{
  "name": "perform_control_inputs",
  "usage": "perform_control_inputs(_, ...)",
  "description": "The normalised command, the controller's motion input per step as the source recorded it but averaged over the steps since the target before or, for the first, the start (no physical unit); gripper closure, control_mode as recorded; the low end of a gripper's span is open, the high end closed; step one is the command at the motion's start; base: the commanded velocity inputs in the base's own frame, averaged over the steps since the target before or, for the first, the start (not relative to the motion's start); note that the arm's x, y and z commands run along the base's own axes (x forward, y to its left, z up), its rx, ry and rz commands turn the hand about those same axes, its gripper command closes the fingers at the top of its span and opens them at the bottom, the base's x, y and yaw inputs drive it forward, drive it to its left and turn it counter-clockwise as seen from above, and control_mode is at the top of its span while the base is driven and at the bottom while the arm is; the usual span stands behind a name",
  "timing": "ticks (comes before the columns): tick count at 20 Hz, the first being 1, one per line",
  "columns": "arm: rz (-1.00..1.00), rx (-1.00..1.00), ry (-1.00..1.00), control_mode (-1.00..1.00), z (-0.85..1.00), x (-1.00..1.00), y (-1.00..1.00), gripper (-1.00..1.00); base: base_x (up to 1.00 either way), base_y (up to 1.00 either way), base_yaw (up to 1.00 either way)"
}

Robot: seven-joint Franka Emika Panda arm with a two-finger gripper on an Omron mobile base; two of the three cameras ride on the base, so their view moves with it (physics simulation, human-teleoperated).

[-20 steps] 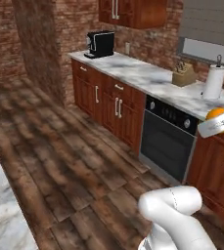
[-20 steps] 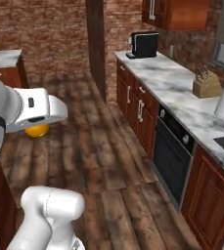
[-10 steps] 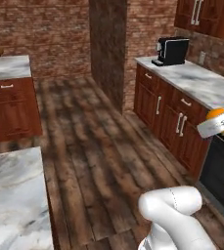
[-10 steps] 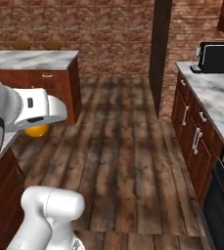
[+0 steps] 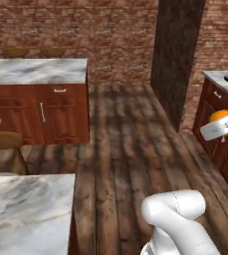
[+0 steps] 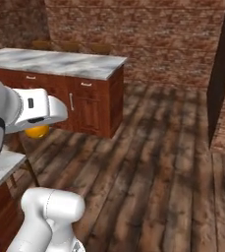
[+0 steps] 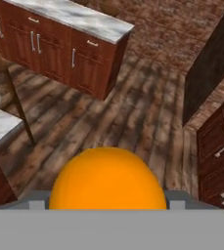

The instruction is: Retrieve the peach and orange from the fridge and place them into the bowl on the dining table.

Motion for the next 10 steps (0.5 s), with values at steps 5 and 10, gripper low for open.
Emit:
perform_control_inputs(5, 0.00, 0.00, 0.00, 1.00, 0.00, 0.00, 0.00, 1.00, 1.00, -0.22, 0.32)
perform_control_inputs(10, 0.00, 0.00, 0.00, 1.00, 0.00, 0.00, 0.00, 1.00, 1.00, -0.07, 0.37)
